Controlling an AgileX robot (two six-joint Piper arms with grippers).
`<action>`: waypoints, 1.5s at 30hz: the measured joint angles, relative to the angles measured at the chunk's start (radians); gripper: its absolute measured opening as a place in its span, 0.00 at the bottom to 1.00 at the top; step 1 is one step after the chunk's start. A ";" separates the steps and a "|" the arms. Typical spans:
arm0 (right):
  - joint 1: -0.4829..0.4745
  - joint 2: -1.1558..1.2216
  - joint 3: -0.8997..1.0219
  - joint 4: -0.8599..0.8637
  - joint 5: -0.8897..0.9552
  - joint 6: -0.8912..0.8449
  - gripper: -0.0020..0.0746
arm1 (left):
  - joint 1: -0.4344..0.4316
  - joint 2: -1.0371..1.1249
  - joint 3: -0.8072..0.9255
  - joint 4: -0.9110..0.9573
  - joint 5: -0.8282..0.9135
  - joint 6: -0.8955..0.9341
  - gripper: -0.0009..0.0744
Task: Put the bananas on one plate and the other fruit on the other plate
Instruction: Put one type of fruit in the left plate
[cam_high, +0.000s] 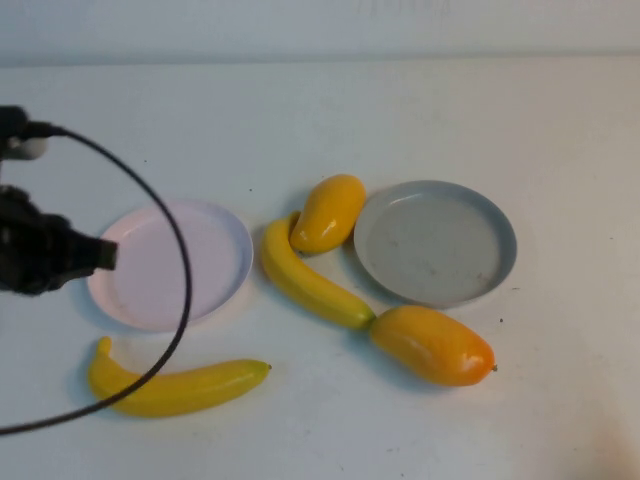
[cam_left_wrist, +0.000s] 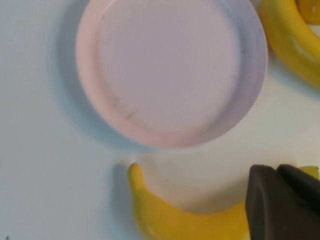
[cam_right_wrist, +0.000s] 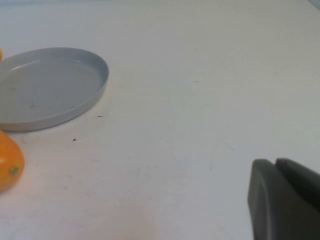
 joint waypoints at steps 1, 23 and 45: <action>0.000 0.000 0.000 0.000 0.000 0.000 0.01 | -0.025 0.051 -0.046 0.002 0.011 0.005 0.01; 0.000 0.000 0.000 0.000 0.000 0.000 0.01 | -0.352 0.914 -1.092 0.100 0.416 0.017 0.01; 0.000 0.000 0.000 0.000 0.000 0.000 0.01 | -0.412 1.074 -1.176 0.173 0.289 0.024 0.90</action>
